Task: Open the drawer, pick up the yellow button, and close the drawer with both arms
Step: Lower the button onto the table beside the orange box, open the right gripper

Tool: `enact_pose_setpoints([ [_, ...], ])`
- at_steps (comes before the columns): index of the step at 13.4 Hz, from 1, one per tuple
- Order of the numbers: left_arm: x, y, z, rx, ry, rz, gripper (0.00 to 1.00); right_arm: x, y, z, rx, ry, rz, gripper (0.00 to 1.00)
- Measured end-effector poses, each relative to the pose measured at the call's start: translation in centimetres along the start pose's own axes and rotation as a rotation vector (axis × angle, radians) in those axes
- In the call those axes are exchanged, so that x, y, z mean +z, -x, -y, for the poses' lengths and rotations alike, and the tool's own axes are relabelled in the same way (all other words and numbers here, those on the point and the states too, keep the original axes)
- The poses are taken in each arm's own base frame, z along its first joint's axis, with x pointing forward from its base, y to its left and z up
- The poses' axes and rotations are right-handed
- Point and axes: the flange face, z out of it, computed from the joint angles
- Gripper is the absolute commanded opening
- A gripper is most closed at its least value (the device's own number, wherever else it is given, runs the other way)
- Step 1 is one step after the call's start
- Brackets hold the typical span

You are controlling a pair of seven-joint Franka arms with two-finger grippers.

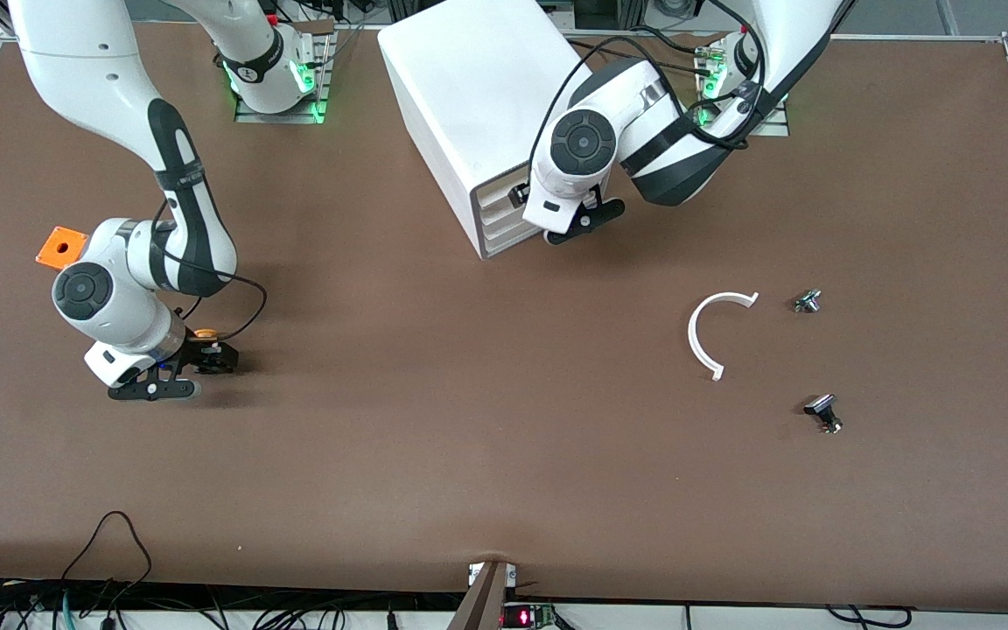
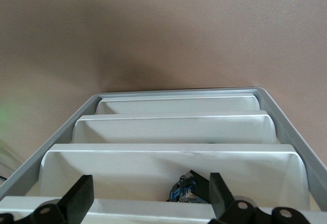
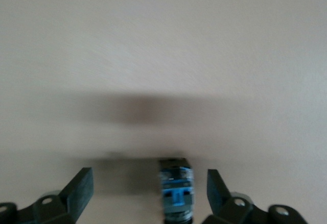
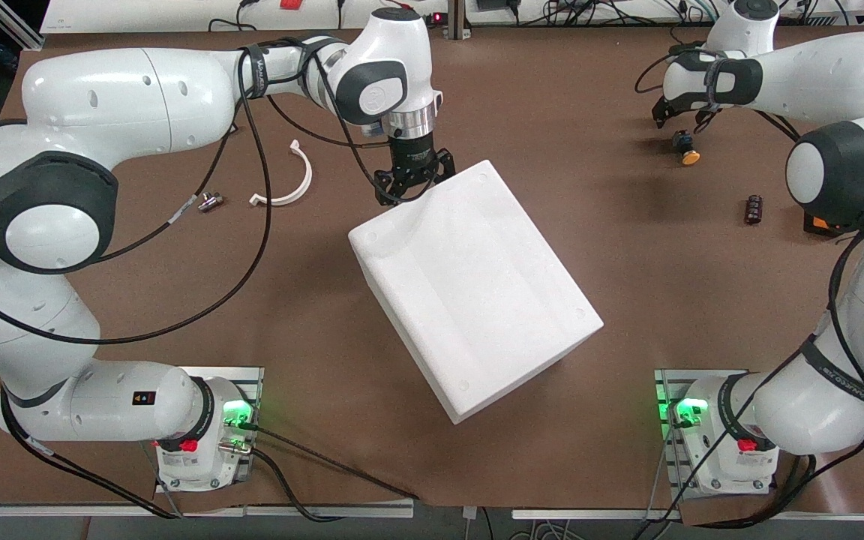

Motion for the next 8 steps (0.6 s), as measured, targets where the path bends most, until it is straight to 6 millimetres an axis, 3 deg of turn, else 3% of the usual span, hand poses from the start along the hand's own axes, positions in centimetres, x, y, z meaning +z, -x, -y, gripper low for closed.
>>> enact_pose_setpoints([
  [3,0.0,0.1,0.0,0.001,0.0,0.0,1.0,-7.1,-1.0,1.6,-0.007,-0.045,0.036,1.0],
  [8,-0.3,-0.8,0.2,0.017,-0.012,-0.069,1.0,-18.5,-0.9,1.1,0.002,-0.1,0.134,1.0],
])
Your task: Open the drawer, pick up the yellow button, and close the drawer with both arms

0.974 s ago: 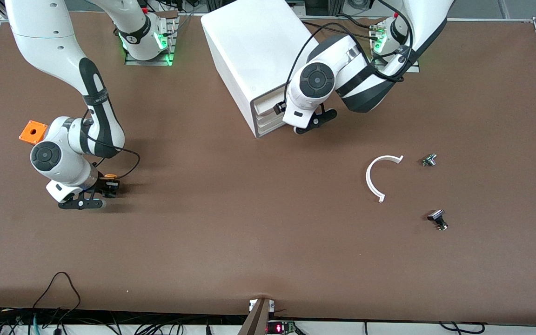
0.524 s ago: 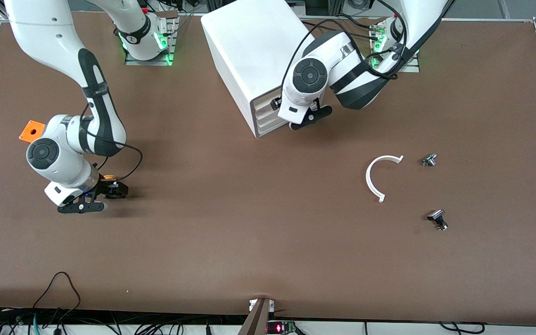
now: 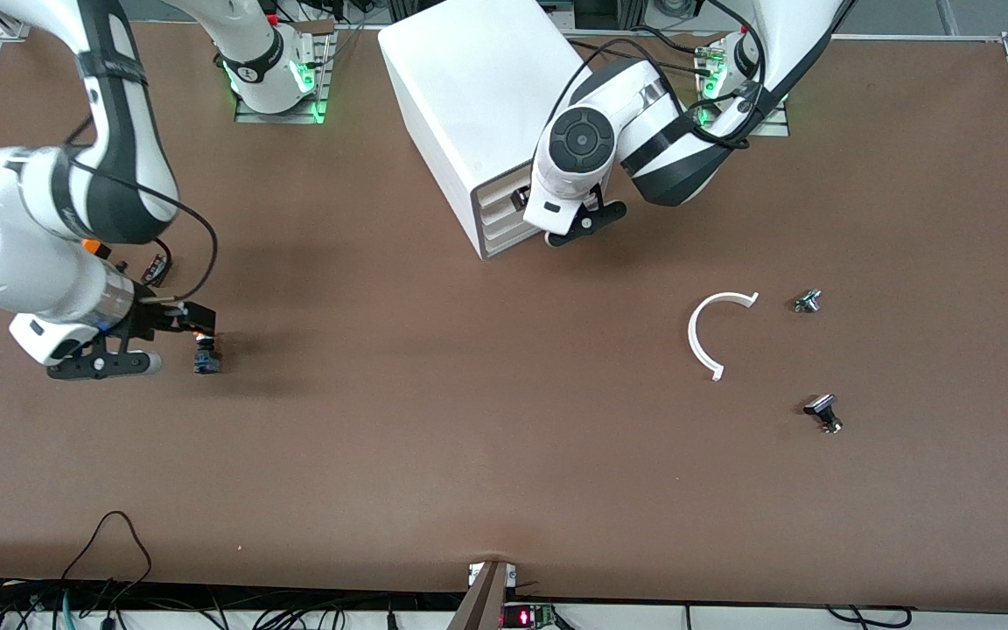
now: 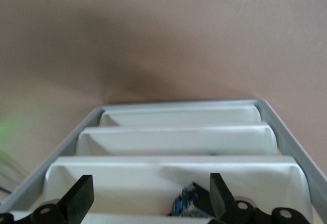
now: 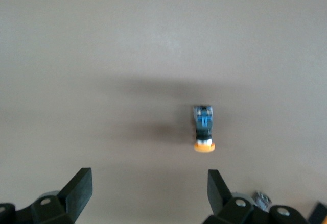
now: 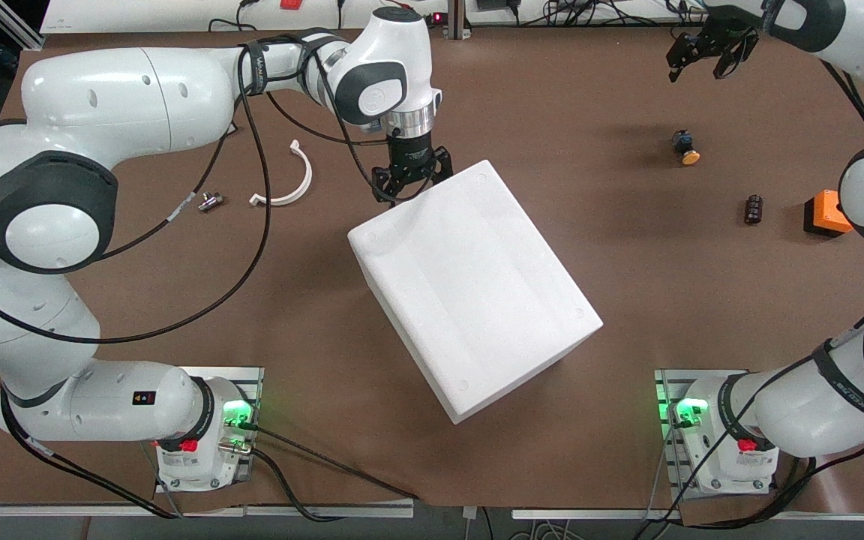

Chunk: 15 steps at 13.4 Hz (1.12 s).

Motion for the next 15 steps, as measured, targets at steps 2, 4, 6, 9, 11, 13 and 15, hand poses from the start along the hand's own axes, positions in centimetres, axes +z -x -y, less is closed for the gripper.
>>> enact_pose_setpoints([
  [2,-0.9,-1.2,0.3,-0.004,0.005,-0.033,1.0,-4.5,0.6,-0.5,0.006,-0.003,0.039,1.0],
  [4,-2.5,-3.2,1.2,0.014,0.006,-0.037,1.0,-8.1,1.2,-1.0,0.011,-0.002,0.063,1.0],
  [6,-4.7,-6.0,2.8,0.067,-0.002,-0.039,1.0,-11.4,1.8,-0.8,0.007,-0.002,0.06,1.0],
  [9,-8.5,-10.2,5.9,0.136,0.008,-0.03,1.0,-16.7,3.2,-0.9,0.004,0.0,0.017,1.0],
  [11,-10.8,-12.3,7.8,0.193,0.015,-0.026,1.0,-19.5,4.2,-0.8,0.0,-0.002,-0.01,1.0],
  [13,-13.1,-14.2,9.8,0.259,0.012,-0.036,1.0,-21.0,4.7,-0.5,-0.006,-0.002,-0.019,1.0],
  [15,-14.4,-15.1,11.1,0.333,-0.029,-0.06,1.0,-21.4,4.8,-0.5,0.009,-0.005,-0.025,1.0],
])
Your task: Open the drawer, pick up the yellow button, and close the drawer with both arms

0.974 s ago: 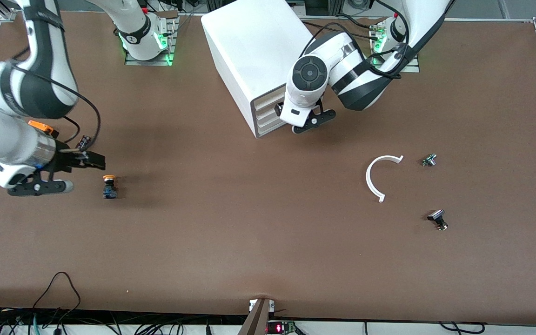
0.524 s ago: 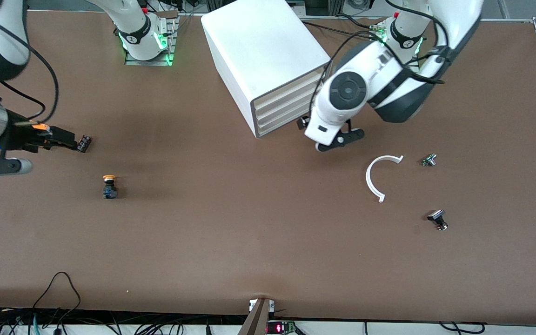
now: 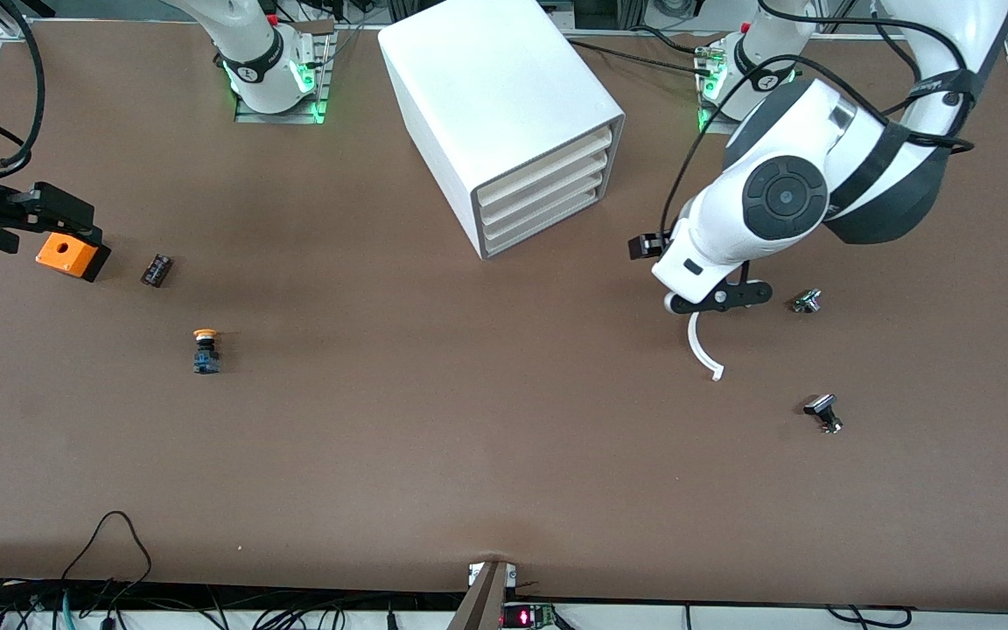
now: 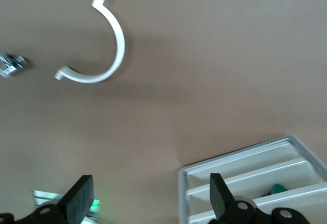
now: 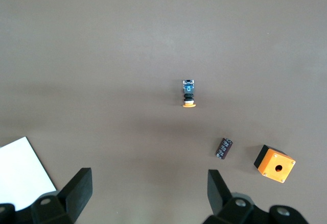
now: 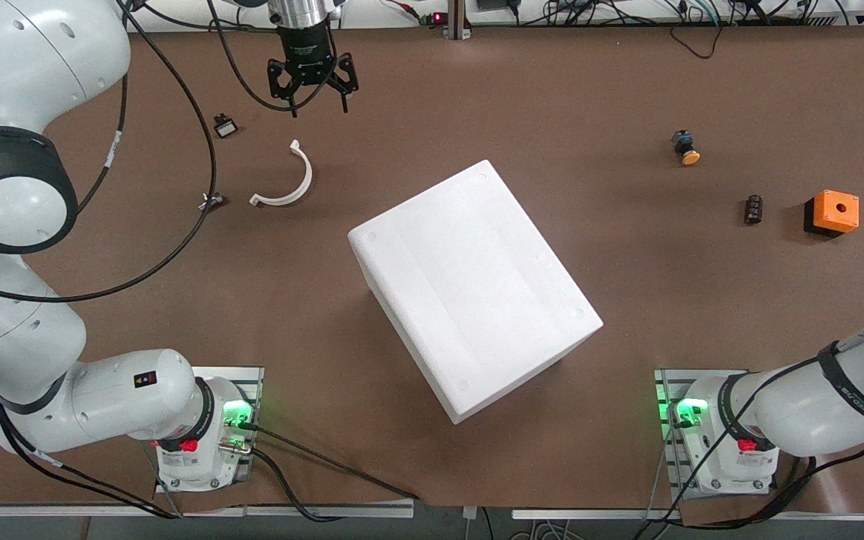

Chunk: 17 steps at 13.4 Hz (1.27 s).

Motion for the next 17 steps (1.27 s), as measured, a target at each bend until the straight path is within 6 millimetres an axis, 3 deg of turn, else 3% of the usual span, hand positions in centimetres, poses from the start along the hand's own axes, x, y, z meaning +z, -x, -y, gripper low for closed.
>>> enact_pose_setpoints([
  [3,-1.3,-0.9,3.0,0.099,-0.032,-0.027,1.0,-0.5,0.1,0.2,0.061,-0.039,-0.005,1.0],
  [7,-5.5,-1.1,10.5,0.213,-0.029,-0.074,1.0,-2.1,1.1,1.4,0.059,-0.037,-0.023,1.0],
  [9,-7.4,-0.6,14.3,0.23,-0.026,-0.105,1.0,-3.2,1.9,1.5,0.052,-0.039,-0.032,1.0],
  [10,-8.7,0.3,17.1,0.218,-0.031,-0.136,1.0,-4.7,3.1,1.7,0.068,-0.032,-0.047,1.0],
  [14,-12.5,3.7,19.9,0.206,-0.034,-0.231,1.0,-8.4,7.2,2.9,0.102,-0.015,-0.067,1.0],
  [17,-13.6,5.3,21.3,0.185,-0.032,-0.258,1.0,-7.2,8.5,3.5,0.109,0.004,-0.102,1.0],
])
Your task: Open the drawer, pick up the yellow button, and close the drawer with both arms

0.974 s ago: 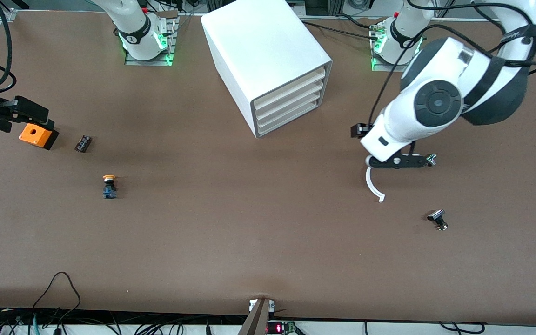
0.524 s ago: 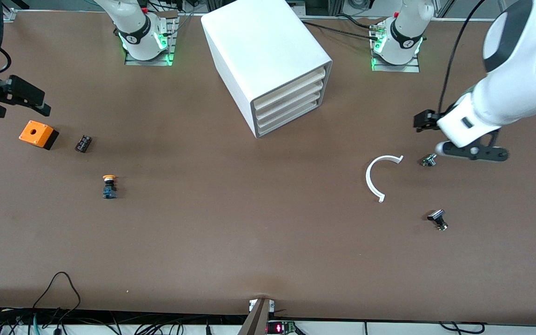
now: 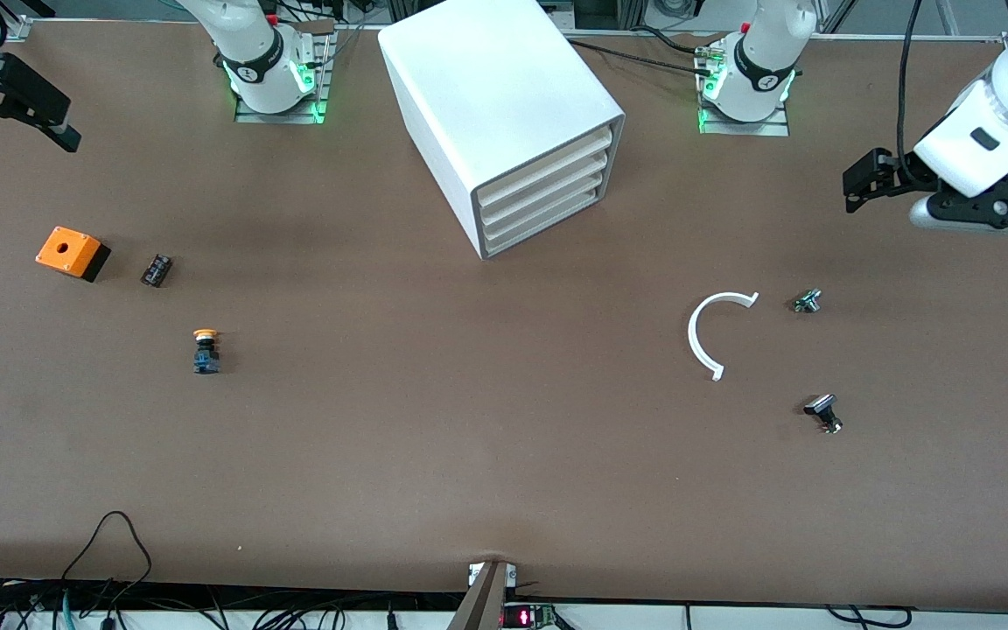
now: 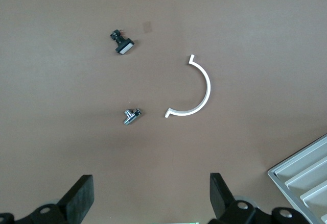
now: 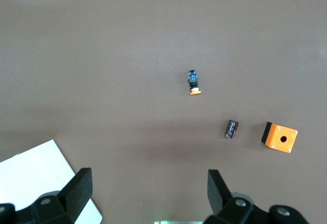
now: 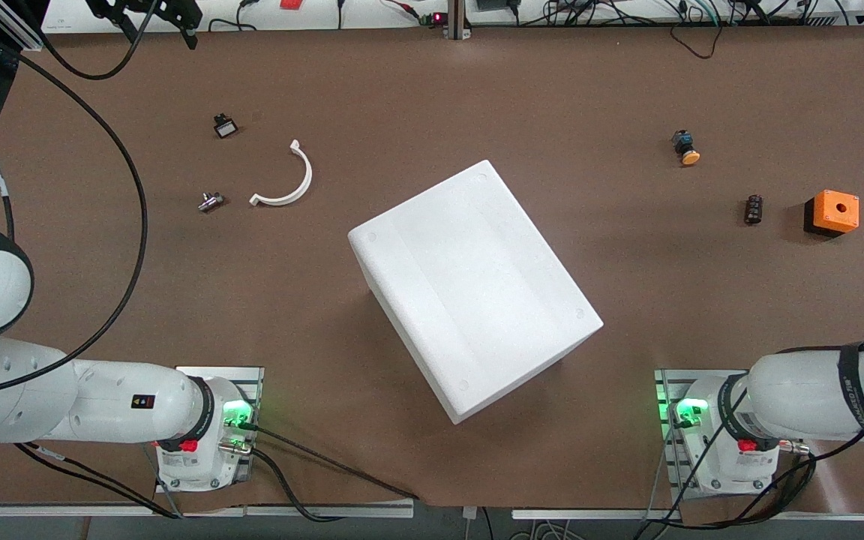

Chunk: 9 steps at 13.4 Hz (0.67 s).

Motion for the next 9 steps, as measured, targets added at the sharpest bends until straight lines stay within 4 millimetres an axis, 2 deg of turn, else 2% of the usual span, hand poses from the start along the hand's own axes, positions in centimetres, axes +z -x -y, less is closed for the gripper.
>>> enact_pose_setpoints([
  [2,1.1,-0.2,1.6,-0.024,0.007,0.006,1.0,2.4,1.1,0.2,0.003,0.013,-0.02,1.0],
  [5,1.8,-0.3,1.7,-0.025,0.008,0.015,1.0,5.7,2.1,-1.5,0.034,0.024,-0.017,1.0],
  [7,1.8,-0.3,1.2,-0.016,0.008,0.015,1.0,7.3,1.6,-2.2,0.041,0.022,-0.006,1.0],
  [9,1.7,-0.3,0.5,-0.003,0.007,0.015,1.0,8.7,0.6,-1.5,0.025,0.015,0.001,1.0],
])
